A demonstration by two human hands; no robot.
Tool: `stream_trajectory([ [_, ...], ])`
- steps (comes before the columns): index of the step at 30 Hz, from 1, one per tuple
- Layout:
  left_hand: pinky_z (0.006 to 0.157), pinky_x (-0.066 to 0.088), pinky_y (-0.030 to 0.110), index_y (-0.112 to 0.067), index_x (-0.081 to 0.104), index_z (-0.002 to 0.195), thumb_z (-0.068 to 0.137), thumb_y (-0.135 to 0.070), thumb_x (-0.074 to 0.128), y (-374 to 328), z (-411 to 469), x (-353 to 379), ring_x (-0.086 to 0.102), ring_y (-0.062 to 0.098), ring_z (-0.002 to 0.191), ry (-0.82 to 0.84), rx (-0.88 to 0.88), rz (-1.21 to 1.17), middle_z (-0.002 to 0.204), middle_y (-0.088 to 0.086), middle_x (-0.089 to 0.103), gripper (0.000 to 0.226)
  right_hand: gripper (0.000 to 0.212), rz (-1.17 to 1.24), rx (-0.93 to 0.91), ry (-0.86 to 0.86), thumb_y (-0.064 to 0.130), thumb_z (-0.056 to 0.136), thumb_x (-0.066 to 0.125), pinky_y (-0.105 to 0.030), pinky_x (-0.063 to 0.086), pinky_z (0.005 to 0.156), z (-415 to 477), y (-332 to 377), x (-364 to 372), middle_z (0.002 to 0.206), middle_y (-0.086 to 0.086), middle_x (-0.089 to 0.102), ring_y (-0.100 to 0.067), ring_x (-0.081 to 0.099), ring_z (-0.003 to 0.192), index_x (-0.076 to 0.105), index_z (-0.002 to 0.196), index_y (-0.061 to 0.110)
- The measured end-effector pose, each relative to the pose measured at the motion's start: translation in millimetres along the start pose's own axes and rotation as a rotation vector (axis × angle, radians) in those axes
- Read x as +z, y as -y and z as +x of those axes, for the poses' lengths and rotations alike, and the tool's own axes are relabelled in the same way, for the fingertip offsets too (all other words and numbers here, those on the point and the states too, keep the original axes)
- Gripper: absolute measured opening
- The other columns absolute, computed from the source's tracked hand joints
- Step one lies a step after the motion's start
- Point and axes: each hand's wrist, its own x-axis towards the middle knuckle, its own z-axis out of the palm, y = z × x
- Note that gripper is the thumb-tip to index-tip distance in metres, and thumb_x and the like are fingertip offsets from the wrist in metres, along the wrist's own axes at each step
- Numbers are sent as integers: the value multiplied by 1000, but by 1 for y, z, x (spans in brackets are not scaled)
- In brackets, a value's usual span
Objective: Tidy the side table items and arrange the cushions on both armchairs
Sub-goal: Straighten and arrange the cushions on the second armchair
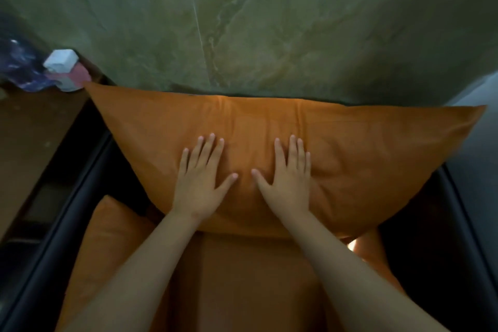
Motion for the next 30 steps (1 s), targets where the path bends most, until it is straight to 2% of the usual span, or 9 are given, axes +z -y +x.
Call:
stream_trajectory([
  [7,118,-7,37,-27,8,151,84,-62,36,83,-158,5,-12,10,146,28,-168,-43,159,-7,0,81,88,209,68,167,69,84,45,-36,-11,115,-114,77,34,159,-6,-15,-17,-22,144,12,151,25],
  [10,118,-4,36,-26,5,151,82,-61,43,118,-205,3,-10,9,146,30,-277,-99,157,-9,-4,86,89,338,84,289,71,81,44,-39,-1,120,-156,114,54,160,1,-6,-13,-13,146,15,152,25],
  [13,117,4,32,-22,9,152,84,-59,54,140,-240,3,2,12,146,18,-376,-292,157,-8,6,90,93,446,135,453,72,77,45,-38,1,119,-206,150,76,160,7,-5,-9,-11,145,11,151,28],
  [16,116,13,28,-19,10,151,81,-41,69,150,-277,8,14,14,144,37,-532,-569,159,2,15,94,95,617,276,575,73,76,54,-38,7,119,-257,181,93,160,5,1,-11,-5,145,13,151,30],
  [18,117,17,33,-21,8,151,77,-39,74,155,-301,12,17,18,144,70,-650,-654,158,4,16,101,93,659,374,620,72,75,53,-38,11,119,-290,195,101,160,3,7,-13,3,145,13,150,33],
  [22,111,30,48,-30,5,150,58,-62,78,164,-338,23,26,29,139,189,-995,-822,155,3,15,122,100,803,575,662,79,60,58,-32,19,116,-344,209,104,157,6,11,-12,15,142,5,141,51],
  [25,108,33,51,-38,12,148,48,-78,69,165,-345,32,29,29,136,186,-1000,-814,151,3,26,122,100,835,673,623,73,63,62,-34,21,117,-358,214,109,157,2,14,-13,20,141,3,141,50],
  [27,107,33,51,-37,16,147,57,-71,70,164,-343,36,29,29,135,152,-988,-788,150,3,29,110,99,830,714,592,66,69,65,-37,24,116,-358,217,112,155,1,18,-14,23,140,7,146,45],
  [30,107,33,51,-37,17,147,67,-64,70,162,-340,36,29,30,135,131,-964,-731,150,4,30,99,102,831,747,531,73,64,59,-41,28,115,-356,223,111,154,2,25,-15,27,140,10,147,43],
])
